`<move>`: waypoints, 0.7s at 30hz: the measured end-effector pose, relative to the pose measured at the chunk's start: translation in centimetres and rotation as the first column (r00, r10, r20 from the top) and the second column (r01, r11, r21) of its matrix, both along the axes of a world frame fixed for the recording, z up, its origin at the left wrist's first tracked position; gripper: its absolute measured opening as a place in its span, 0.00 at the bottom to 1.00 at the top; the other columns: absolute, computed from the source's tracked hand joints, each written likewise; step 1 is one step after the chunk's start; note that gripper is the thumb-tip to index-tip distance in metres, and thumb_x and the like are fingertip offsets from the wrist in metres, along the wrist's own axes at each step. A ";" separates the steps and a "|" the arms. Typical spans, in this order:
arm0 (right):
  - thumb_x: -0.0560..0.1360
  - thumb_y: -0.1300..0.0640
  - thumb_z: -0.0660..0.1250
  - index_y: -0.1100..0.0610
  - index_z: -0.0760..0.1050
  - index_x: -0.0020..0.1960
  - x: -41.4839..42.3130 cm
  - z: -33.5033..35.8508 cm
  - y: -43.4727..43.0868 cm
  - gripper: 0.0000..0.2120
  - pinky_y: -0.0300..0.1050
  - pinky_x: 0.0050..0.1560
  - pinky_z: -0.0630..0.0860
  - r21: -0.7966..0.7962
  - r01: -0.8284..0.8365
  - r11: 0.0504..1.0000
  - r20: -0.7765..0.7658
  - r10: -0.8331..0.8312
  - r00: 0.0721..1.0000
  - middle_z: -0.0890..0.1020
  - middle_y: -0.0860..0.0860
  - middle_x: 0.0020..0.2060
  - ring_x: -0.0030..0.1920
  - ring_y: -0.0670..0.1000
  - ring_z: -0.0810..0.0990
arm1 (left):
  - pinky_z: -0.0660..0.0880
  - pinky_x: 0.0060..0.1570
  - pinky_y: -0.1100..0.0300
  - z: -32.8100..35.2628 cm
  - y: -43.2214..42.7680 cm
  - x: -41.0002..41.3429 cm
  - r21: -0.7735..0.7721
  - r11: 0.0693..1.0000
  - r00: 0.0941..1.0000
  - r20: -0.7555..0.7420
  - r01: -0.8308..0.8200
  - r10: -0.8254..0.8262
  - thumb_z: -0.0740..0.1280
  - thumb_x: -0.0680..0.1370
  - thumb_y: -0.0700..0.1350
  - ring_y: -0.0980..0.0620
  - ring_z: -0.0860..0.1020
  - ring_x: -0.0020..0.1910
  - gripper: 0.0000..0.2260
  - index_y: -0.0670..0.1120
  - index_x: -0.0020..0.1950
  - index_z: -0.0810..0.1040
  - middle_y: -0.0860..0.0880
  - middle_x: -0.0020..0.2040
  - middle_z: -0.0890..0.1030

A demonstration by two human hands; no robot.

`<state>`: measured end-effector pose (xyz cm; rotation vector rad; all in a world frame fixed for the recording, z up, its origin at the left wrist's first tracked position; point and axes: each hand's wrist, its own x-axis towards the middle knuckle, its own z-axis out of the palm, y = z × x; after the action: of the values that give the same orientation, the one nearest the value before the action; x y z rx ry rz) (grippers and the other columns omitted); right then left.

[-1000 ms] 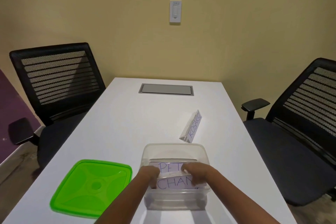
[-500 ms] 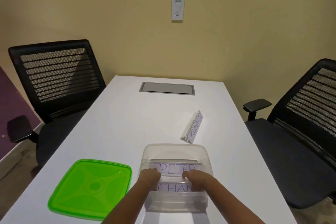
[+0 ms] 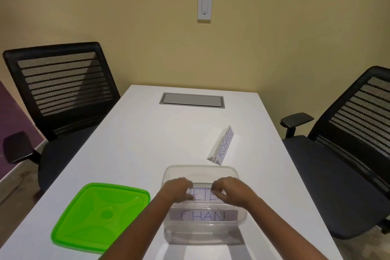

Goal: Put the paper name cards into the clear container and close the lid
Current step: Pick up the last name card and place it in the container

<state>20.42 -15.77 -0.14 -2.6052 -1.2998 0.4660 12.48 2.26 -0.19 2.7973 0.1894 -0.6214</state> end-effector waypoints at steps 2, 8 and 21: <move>0.77 0.53 0.59 0.56 0.79 0.52 0.8 1.0 0.1 0.12 0.44 0.48 0.74 0.109 0.035 0.993 0.080 -0.044 0.996 0.84 0.53 0.50 0.49 0.53 0.81 | 0.69 0.63 0.56 1.2 0.0 1.1 -0.060 0.998 0.992 0.123 -0.021 0.028 0.61 0.79 0.52 0.49 0.73 0.65 0.18 0.47 0.67 0.72 0.47 0.67 0.75; 0.77 0.56 0.60 0.57 0.79 0.53 3.9 1.7 1.1 0.11 0.45 0.47 0.75 0.317 0.222 0.922 0.113 -0.269 0.956 0.84 0.53 0.51 0.50 0.54 0.81 | 0.69 0.65 0.53 1.9 -0.7 4.4 -0.081 0.991 0.933 0.337 -0.106 0.127 0.59 0.80 0.48 0.47 0.72 0.66 0.17 0.46 0.68 0.70 0.46 0.67 0.73; 0.78 0.62 0.59 0.58 0.66 0.70 11.9 -1.5 3.5 0.21 0.47 0.66 0.67 0.038 0.458 0.888 -0.194 -0.443 0.875 0.70 0.59 0.68 0.67 0.57 0.71 | 0.69 0.66 0.53 -1.9 0.1 12.1 -0.280 0.896 0.919 0.095 -0.345 0.383 0.58 0.80 0.49 0.44 0.71 0.68 0.20 0.41 0.70 0.67 0.41 0.68 0.73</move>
<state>32.35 -12.25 -1.63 -2.6051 -0.6060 0.5326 24.60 2.33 -2.08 2.4492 0.5479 -0.3185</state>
